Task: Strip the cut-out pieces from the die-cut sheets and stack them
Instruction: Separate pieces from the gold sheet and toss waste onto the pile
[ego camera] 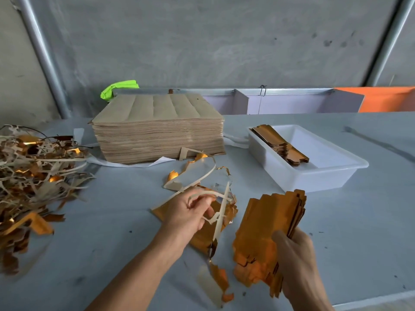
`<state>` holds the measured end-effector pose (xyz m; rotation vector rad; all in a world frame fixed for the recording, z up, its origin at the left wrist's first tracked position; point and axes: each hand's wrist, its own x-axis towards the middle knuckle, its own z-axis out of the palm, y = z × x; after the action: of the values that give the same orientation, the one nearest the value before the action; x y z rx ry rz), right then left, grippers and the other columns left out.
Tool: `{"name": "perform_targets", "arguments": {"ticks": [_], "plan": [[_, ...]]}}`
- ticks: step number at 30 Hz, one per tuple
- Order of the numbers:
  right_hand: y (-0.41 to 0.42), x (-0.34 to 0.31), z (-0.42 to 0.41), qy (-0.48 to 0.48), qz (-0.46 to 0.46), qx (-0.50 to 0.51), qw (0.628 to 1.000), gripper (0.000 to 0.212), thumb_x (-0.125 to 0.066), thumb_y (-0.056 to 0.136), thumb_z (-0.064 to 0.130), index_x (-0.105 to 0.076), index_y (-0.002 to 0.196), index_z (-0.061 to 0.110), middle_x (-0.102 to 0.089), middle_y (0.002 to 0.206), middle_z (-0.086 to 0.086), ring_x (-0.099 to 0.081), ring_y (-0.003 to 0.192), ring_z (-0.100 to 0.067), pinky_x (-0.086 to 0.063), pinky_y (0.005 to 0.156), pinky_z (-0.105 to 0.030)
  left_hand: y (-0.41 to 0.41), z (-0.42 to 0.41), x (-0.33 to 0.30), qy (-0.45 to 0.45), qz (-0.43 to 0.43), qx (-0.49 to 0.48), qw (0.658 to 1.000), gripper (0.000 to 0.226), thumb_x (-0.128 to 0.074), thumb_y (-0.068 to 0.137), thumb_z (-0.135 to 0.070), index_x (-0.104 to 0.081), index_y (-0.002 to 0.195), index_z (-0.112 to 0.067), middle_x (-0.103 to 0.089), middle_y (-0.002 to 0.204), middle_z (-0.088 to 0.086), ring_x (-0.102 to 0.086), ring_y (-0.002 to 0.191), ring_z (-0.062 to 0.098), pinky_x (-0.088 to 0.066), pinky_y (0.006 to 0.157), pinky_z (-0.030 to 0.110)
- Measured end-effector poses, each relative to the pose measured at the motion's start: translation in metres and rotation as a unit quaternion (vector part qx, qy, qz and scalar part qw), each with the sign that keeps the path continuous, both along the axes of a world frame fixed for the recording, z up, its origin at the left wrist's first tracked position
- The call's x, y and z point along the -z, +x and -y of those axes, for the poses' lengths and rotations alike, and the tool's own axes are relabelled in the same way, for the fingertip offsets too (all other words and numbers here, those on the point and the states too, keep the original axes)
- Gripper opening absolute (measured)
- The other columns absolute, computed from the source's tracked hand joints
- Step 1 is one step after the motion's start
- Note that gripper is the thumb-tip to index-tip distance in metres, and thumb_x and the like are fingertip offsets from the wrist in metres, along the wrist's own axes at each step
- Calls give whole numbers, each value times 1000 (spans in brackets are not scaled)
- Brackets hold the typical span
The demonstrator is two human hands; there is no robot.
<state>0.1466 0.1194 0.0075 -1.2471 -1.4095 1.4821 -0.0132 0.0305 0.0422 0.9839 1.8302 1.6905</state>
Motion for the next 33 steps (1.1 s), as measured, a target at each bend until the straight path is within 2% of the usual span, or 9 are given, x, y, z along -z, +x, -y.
{"name": "perform_targets", "arguments": {"ticks": [3, 7, 10, 13, 16, 19, 26, 30, 33], "plan": [[6, 0, -3, -17, -5, 7, 1000, 15, -42, 89, -2, -55, 83, -2, -45, 60, -12, -44, 56, -28, -43, 56, -42, 4, 4, -1, -18, -244, 65, 968, 11, -66, 86, -8, -71, 85, -17, -63, 70, -16, -57, 66, -1, -45, 61, 14], [20, -4, -12, -10, 4, 61, 998, 12, -41, 88, -1, -49, 79, -2, -39, 66, -13, -40, 61, -30, -38, 57, -43, 17, 13, 12, -124, -511, 191, 829, 23, -68, 82, -39, -70, 102, -28, -54, 97, -16, -46, 88, -1, -39, 73, 16], [29, -9, -15, 4, 9, 81, 997, 14, -39, 87, -2, -43, 76, 7, -32, 60, -7, -33, 51, -21, -31, 48, -31, 25, 18, 19, -216, -467, 282, 810, 60, -59, 73, -70, -62, 119, -31, -47, 118, -16, -40, 109, -2, -39, 94, 24], [33, -8, -17, 6, 20, 89, 996, 15, -37, 85, -4, -41, 76, 8, -31, 61, -7, -31, 53, -21, -28, 48, -28, 28, 13, 15, -216, -263, 318, 885, 82, -28, 73, -85, -71, 99, -21, -55, 124, -8, -52, 108, 1, -45, 94, 33], [33, -6, -17, -1, 30, 94, 995, 18, -36, 85, -5, -39, 74, 9, -29, 61, -6, -30, 53, -20, -28, 49, -28, 28, -5, 19, -179, -181, 147, 956, 57, -35, 88, -61, -68, 80, -15, -68, 84, 0, -65, 72, 7, -57, 71, 33], [32, -7, -16, -5, 17, 100, 995, 21, -37, 84, -5, -37, 70, 11, -28, 58, -4, -29, 51, -19, -28, 48, -27, 32, -22, 30, -220, -298, 48, 928, 27, -62, 87, -41, -61, 98, -16, -64, 84, -4, -56, 59, 6, -46, 48, 17], [31, -15, -17, 16, 14, 97, 995, 26, -38, 88, -4, -37, 66, 11, -31, 55, -3, -30, 47, -17, -29, 42, -23, 54, -38, 40, -330, -436, 16, 837, 52, -55, 81, -64, -54, 106, -18, -52, 105, 1, -54, 90, 18, -35, 62, 23], [26, -21, -23, 36, 17, 72, 997, 13, -39, 91, 0, -47, 82, 1, -43, 69, -24, -45, 58, -39, -50, 54, -52, 46, -33, 28, -284, -449, -13, 847, 30, -42, 98, -39, -61, 96, -16, -62, 99, 1, -54, 80, 14, -41, 59, 23], [15, -38, -23, 66, -6, 63, 996, 18, -38, 95, 4, -55, 93, 9, -58, 83, -22, -59, 73, -43, -55, 69, -54, 39, -30, 8, -261, -536, -96, 797, 24, -39, 101, -22, -59, 113, -15, -64, 107, 2, -64, 93, 18, -44, 66, 23]]}}
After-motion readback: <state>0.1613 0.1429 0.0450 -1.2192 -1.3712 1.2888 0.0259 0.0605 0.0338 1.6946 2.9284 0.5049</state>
